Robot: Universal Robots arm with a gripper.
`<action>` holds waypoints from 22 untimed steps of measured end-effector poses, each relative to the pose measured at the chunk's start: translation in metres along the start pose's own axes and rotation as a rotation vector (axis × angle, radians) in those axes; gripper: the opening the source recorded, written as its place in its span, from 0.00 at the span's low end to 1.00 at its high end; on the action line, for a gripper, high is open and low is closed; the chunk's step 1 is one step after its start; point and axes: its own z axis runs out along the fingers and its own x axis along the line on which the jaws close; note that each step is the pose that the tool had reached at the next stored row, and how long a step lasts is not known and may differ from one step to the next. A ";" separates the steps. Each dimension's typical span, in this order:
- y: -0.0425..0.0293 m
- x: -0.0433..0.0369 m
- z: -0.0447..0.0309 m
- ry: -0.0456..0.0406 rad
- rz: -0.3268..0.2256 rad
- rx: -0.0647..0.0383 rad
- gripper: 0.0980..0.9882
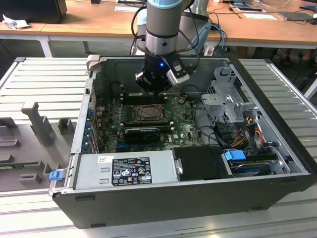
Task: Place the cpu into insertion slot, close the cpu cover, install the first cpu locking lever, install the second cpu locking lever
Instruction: 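Install the second cpu locking lever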
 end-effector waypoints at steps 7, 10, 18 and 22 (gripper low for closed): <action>-0.0135 0.0005 -0.0085 0.0000 0.000 0.000 0.01; -0.0241 0.0010 -0.0091 0.0000 0.000 0.000 0.01; -0.0360 0.0014 -0.0102 0.0008 0.000 0.000 0.01; -0.0532 0.0021 -0.0111 0.0012 0.000 0.000 0.01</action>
